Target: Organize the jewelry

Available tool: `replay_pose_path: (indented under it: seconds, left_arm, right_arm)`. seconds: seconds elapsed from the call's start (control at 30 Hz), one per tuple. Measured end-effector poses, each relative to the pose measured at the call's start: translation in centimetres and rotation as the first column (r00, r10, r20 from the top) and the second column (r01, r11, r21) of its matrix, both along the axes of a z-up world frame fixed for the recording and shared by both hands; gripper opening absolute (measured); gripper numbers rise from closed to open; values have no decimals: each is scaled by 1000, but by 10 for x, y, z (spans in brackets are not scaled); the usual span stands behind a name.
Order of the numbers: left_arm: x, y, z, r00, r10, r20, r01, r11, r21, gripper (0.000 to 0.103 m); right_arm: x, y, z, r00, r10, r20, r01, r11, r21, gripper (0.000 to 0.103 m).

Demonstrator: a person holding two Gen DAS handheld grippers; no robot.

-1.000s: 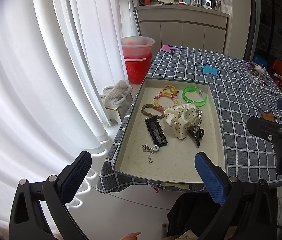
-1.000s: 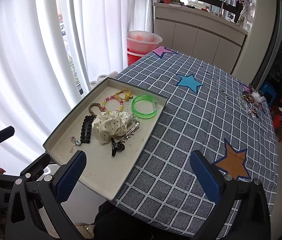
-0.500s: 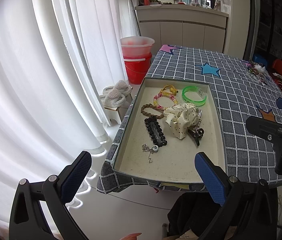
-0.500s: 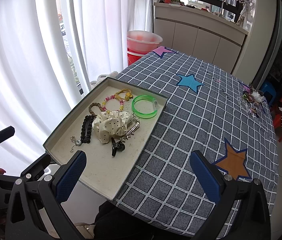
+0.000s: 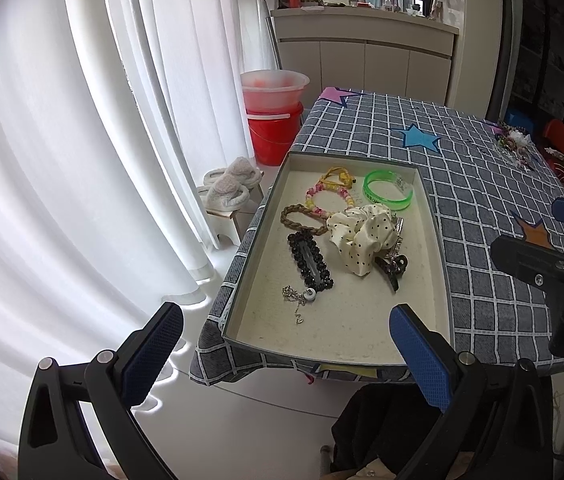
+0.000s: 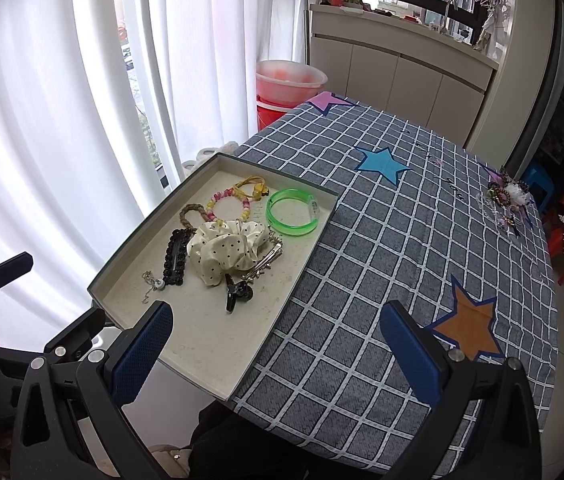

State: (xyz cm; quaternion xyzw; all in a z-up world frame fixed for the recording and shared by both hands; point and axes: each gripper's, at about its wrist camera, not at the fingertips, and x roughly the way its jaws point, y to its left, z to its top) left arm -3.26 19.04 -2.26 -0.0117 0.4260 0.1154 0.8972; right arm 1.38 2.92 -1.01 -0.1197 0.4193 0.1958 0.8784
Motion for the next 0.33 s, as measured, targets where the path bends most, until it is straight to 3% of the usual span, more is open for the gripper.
replay_pose_path:
  seconds: [0.33]
  left_arm:
    - [0, 0, -3, 1000, -3, 1, 3, 1000, -4, 103]
  right_arm:
    - [0, 2, -2, 1000, 2, -5, -2, 1000, 0, 103]
